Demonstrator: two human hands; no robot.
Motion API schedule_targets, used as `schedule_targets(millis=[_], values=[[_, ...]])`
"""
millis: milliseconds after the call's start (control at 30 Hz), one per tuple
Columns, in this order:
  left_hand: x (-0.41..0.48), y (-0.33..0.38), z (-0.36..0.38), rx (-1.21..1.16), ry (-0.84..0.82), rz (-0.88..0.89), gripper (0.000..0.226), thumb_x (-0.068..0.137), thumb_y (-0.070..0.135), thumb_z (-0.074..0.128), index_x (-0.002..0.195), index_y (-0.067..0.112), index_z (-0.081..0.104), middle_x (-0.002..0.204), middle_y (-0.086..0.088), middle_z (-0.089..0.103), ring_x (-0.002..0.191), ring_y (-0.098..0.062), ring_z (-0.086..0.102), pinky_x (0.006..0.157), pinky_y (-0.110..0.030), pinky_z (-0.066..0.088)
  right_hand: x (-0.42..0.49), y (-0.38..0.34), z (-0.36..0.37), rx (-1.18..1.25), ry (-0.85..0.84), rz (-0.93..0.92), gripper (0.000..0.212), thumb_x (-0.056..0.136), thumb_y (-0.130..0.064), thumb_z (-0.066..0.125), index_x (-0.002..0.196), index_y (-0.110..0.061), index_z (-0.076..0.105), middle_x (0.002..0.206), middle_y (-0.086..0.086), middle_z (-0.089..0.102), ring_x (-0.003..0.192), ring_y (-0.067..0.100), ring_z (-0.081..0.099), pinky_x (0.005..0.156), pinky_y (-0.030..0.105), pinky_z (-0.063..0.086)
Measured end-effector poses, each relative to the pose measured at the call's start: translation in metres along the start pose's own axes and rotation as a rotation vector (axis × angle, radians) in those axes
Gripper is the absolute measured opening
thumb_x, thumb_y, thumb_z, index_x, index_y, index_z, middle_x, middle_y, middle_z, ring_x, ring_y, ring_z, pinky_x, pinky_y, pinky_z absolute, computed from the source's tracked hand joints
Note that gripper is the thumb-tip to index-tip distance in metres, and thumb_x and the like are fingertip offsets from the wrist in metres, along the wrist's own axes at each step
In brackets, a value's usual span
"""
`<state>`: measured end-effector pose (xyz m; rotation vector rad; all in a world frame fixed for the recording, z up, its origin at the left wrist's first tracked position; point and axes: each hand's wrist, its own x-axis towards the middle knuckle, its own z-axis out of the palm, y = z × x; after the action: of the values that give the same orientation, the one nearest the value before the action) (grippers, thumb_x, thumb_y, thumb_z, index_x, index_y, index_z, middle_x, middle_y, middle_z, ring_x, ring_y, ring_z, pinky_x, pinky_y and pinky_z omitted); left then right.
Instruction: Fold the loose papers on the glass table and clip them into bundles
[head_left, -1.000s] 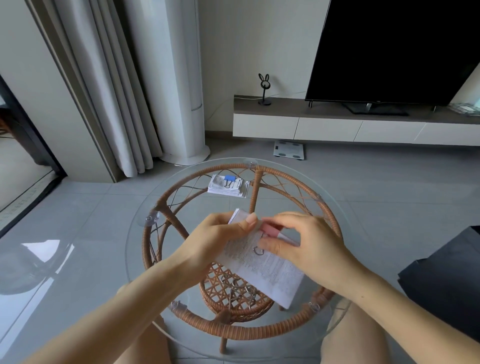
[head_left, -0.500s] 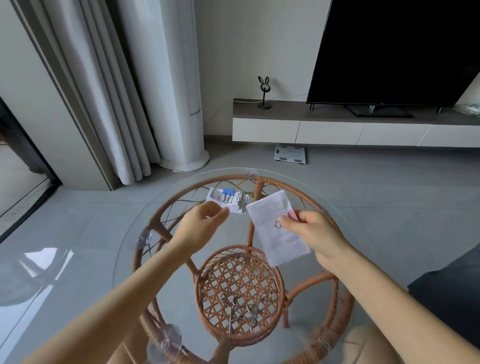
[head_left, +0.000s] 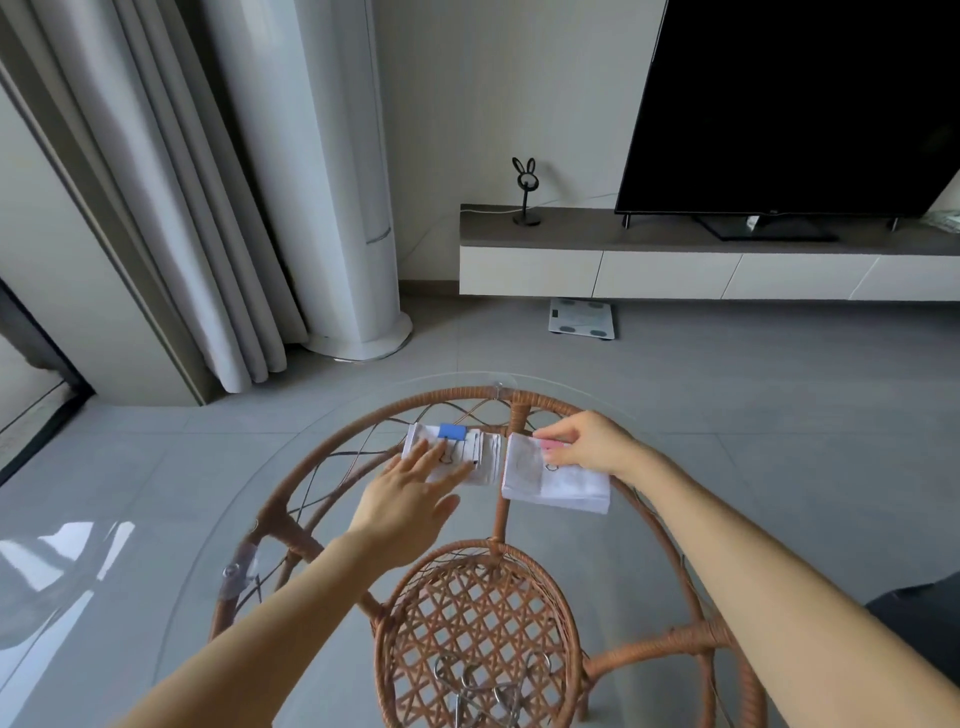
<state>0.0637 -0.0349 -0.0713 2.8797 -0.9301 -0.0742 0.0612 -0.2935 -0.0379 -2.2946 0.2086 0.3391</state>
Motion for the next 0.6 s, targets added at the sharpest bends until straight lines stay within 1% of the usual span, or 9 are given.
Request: schedule_targets(millis=[33,67,133,167,200,267,400,500,600], values=[[0.001,0.001,0.003,0.0,0.014,-0.001,0.047,0.102,0.045,0.021,0.149,0.041,0.014,0.159,0.002,-0.002,0.14,-0.015,-0.017,0.106,-0.03,-0.015,0.006,0.004,0.004,-0.15,0.12,-0.069,0.031,0.072,-0.035,0.076,0.099,-0.048,0.069,0.111,-0.009,0.067,0.108,0.018,0.06,0.096,0.034,0.045],[0.004,0.001,0.006,0.01,0.023,-0.005,0.05,0.1,0.051,0.011,0.149,0.04,0.012,0.158,0.001,-0.003,0.137,-0.015,-0.019,0.106,-0.031,-0.017,0.007,0.007,0.009,-0.337,0.285,-0.154,0.027,0.072,-0.032,0.076,0.097,-0.043,0.072,0.111,-0.004,0.068,0.106,0.023,0.059,0.094,0.034,0.043],[0.007,0.003,0.011,0.032,0.029,-0.001,0.078,0.081,0.064,-0.021,0.15,0.039,0.007,0.157,-0.001,-0.009,0.138,-0.019,-0.021,0.108,-0.032,-0.019,-0.009,0.013,0.026,-0.62,0.671,-0.398,0.024,0.069,-0.015,0.077,0.089,-0.027,0.078,0.105,0.008,0.069,0.094,0.032,0.062,0.085,0.041,0.046],[0.008,0.003,0.014,0.039,0.017,0.004,0.094,0.069,0.066,-0.035,0.15,0.038,0.004,0.156,-0.001,-0.012,0.14,-0.02,-0.021,0.108,-0.032,-0.02,-0.023,0.011,0.035,-0.666,0.736,-0.493,0.024,0.066,-0.01,0.079,0.086,-0.023,0.078,0.103,0.009,0.071,0.091,0.033,0.064,0.083,0.044,0.048],[0.01,0.002,0.016,0.044,0.014,0.004,0.103,0.061,0.066,-0.042,0.15,0.038,0.001,0.154,-0.001,-0.015,0.141,-0.021,-0.02,0.108,-0.031,-0.02,-0.033,0.015,0.044,-0.701,0.74,-0.552,0.026,0.063,-0.01,0.082,0.085,-0.023,0.078,0.101,0.008,0.072,0.09,0.032,0.066,0.082,0.047,0.05],[0.015,0.0,0.02,0.012,0.032,0.004,0.105,0.061,0.066,-0.043,0.15,0.037,0.004,0.153,0.0,-0.013,0.144,-0.023,-0.014,0.108,-0.032,-0.02,-0.035,0.034,0.055,-0.679,0.639,-0.513,0.037,0.058,-0.004,0.086,0.09,-0.021,0.077,0.1,0.006,0.073,0.092,0.03,0.068,0.08,0.047,0.052],[0.027,-0.003,0.018,-0.034,0.068,0.024,0.08,0.085,0.062,-0.014,0.148,0.034,0.025,0.157,-0.006,0.01,0.146,-0.025,0.001,0.11,-0.037,-0.01,-0.011,0.046,0.053,-0.548,0.541,-0.427,0.057,0.059,0.025,0.07,0.102,-0.013,0.075,0.11,0.012,0.069,0.106,0.036,0.063,0.079,0.048,0.053],[0.032,-0.003,0.013,-0.024,0.054,0.0,0.053,0.099,0.048,0.011,0.149,0.035,0.022,0.159,-0.004,0.007,0.147,-0.025,0.0,0.109,-0.033,-0.01,0.001,0.047,0.052,-0.528,0.492,-0.389,0.06,0.067,0.029,0.056,0.109,-0.011,0.072,0.12,0.015,0.064,0.119,0.039,0.054,0.091,0.053,0.047],[0.032,-0.002,0.011,-0.007,0.022,-0.028,0.048,0.103,0.041,0.022,0.15,0.037,0.015,0.159,-0.003,0.0,0.147,-0.023,-0.006,0.107,-0.03,-0.012,0.0,0.04,0.049,-0.557,0.463,-0.37,0.059,0.08,0.021,0.049,0.124,-0.015,0.063,0.137,0.011,0.053,0.135,0.031,0.039,0.108,0.046,0.031]])
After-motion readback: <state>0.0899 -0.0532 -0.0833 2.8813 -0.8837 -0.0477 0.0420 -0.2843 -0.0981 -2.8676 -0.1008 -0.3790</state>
